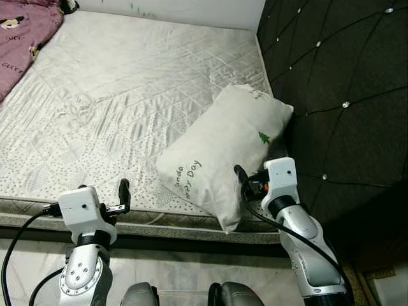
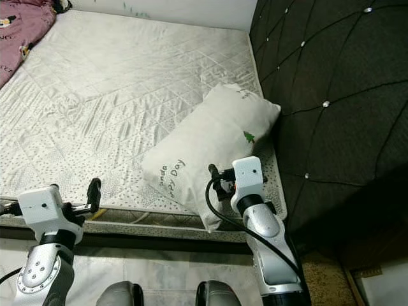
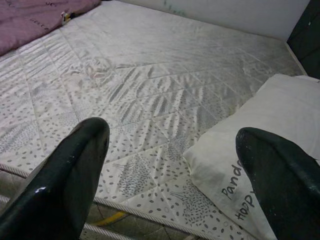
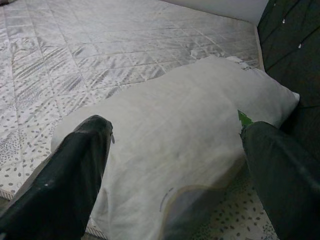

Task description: Clean up the room

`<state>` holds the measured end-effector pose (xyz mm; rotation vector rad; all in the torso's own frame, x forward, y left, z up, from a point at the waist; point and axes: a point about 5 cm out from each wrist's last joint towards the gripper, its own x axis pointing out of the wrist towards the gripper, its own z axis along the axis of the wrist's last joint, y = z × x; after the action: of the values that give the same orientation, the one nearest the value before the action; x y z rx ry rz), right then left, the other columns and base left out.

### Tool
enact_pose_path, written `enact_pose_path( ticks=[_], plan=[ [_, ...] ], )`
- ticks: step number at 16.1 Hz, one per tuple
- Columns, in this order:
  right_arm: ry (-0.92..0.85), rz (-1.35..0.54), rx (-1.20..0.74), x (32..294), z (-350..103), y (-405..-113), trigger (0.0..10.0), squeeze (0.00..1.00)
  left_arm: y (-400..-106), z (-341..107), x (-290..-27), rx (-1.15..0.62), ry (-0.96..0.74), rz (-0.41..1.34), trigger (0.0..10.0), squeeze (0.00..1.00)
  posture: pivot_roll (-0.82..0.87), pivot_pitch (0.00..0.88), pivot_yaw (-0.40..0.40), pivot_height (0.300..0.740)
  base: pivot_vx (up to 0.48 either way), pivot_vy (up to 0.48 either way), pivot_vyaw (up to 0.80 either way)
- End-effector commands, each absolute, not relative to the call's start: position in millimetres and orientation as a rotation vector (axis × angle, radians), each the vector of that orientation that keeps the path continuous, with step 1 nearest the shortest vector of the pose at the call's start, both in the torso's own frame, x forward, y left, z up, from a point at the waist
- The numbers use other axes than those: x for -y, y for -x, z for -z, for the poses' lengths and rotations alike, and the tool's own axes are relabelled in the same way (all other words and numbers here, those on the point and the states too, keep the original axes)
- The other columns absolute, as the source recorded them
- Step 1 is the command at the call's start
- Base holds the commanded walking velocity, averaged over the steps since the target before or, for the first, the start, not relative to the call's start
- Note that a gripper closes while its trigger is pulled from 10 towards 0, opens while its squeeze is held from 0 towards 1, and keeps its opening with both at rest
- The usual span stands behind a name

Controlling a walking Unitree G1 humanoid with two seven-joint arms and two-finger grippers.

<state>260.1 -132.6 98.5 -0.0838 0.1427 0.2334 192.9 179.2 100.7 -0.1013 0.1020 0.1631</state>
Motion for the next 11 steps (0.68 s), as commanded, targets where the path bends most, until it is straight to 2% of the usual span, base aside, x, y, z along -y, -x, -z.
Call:
enact_pose_path(
  ticks=[1, 3, 11],
  plan=[
    [0.081, -0.233, -0.127, 134.0, -103.6, -259.3, 10.0, 0.0, -191.9, -102.6, -179.9, -0.103, 0.104, -0.17, 10.0, 0.0, 0.01, 0.116, -0.074, 0.74, 0.0, 0.0, 0.0],
    [0.08, -0.235, -0.128, 133.9, -103.6, -259.6, 10.0, 0.0, -192.3, -102.6, -179.9, -0.103, 0.103, -0.17, 10.0, 0.0, 0.01, 0.114, -0.074, 0.735, 0.0, 0.0, 0.0],
    [0.082, -0.242, -0.123, 133.3, -103.7, -261.8, 10.0, 0.0, -194.9, -102.9, -179.8, -0.097, 0.099, -0.173, 10.0, 0.0, 0.01, 0.105, -0.076, 0.648, 0.0, 0.0, 0.0]
  ],
)
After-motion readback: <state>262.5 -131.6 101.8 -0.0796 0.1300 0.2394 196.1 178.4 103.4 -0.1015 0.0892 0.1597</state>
